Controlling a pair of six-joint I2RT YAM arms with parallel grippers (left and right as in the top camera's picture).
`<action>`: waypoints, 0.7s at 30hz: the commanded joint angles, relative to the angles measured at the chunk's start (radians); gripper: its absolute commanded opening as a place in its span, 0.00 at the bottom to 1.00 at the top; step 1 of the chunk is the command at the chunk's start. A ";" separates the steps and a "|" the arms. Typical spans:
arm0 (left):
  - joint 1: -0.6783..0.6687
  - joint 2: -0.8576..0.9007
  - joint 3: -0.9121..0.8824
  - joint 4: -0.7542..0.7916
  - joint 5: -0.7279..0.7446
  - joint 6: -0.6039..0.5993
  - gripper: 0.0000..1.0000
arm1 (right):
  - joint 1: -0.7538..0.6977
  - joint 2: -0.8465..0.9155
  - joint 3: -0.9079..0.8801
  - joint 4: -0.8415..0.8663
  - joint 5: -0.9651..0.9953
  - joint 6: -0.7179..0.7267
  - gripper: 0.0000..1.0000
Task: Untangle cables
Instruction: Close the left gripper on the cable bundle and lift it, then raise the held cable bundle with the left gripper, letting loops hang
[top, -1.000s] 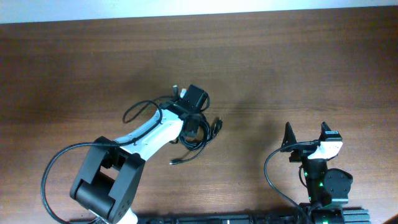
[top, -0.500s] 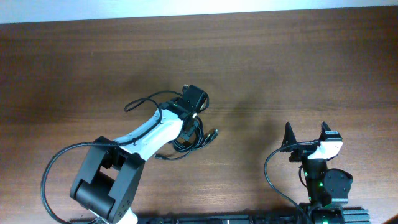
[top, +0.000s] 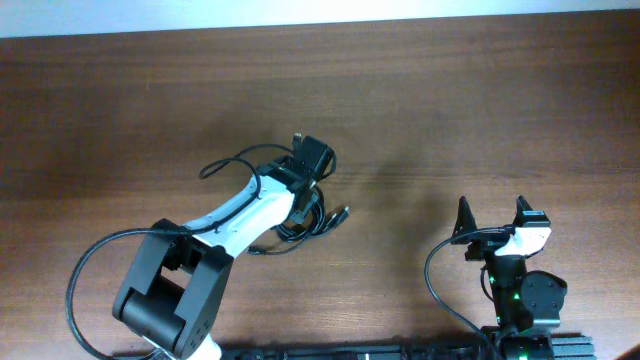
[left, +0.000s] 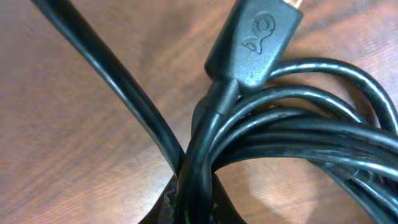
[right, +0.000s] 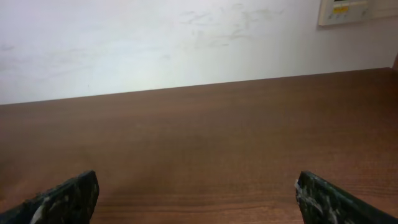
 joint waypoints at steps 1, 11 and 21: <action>0.010 0.000 -0.003 0.076 -0.163 0.020 0.00 | 0.005 -0.007 -0.007 -0.003 0.009 0.000 0.99; 0.015 0.000 -0.004 0.189 -0.113 0.342 0.00 | 0.005 -0.007 -0.007 -0.003 0.010 0.000 0.99; 0.014 -0.021 -0.003 0.200 -0.256 0.277 0.99 | 0.005 -0.007 -0.007 -0.003 0.009 0.000 0.99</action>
